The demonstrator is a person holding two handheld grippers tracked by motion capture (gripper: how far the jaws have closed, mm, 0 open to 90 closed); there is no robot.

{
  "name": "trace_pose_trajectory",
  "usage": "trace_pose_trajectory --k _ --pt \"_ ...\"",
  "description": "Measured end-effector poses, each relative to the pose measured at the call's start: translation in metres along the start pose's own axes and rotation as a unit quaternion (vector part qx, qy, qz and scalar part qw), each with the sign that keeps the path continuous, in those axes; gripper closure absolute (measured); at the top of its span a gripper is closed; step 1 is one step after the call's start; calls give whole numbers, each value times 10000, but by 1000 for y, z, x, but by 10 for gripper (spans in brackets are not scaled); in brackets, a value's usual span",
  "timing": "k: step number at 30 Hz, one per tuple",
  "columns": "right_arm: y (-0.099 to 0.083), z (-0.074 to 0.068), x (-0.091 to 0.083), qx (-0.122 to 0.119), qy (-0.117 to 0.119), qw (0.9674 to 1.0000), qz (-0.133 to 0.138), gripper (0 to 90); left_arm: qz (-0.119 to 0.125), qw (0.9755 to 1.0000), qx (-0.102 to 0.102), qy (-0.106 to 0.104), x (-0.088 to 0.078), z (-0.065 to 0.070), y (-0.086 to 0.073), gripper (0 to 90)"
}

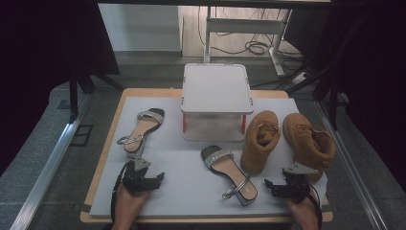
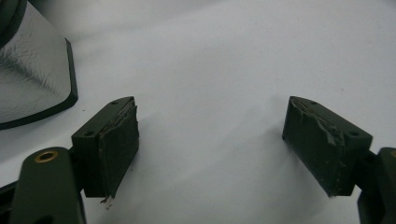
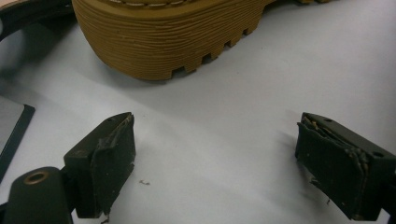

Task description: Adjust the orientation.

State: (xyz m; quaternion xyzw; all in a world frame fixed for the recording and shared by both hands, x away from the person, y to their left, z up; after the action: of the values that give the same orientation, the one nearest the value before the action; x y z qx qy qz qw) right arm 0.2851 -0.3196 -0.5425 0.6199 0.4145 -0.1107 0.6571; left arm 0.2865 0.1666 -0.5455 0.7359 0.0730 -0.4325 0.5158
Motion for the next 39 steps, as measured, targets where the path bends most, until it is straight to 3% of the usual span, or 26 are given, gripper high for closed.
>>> trace_pose_trajectory --k 32,35,39 --pt "0 0 0 2 8 10000 7 125 -36 10000 -59 -27 0 0 1 182" --pt "0 0 0 1 7 10000 8 125 -15 10000 -28 -40 -2 0 1 235" --pt "0 0 0 0 7 10000 8 125 17 9999 8 110 -8 -2 0 342"
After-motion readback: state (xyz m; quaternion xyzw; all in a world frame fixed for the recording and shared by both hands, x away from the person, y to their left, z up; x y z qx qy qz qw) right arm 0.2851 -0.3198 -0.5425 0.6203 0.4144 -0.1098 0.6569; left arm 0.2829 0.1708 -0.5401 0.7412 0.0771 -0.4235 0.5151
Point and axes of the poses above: each handheld gripper's, and its own axes: x roughly forward along the jaws, y roughly out of its top, z roughly to its right, the point moved 3 cm from there along x, roughly forward along the jaws, and after that the axes turned 9 degrees about x, right-handed, at the moved point
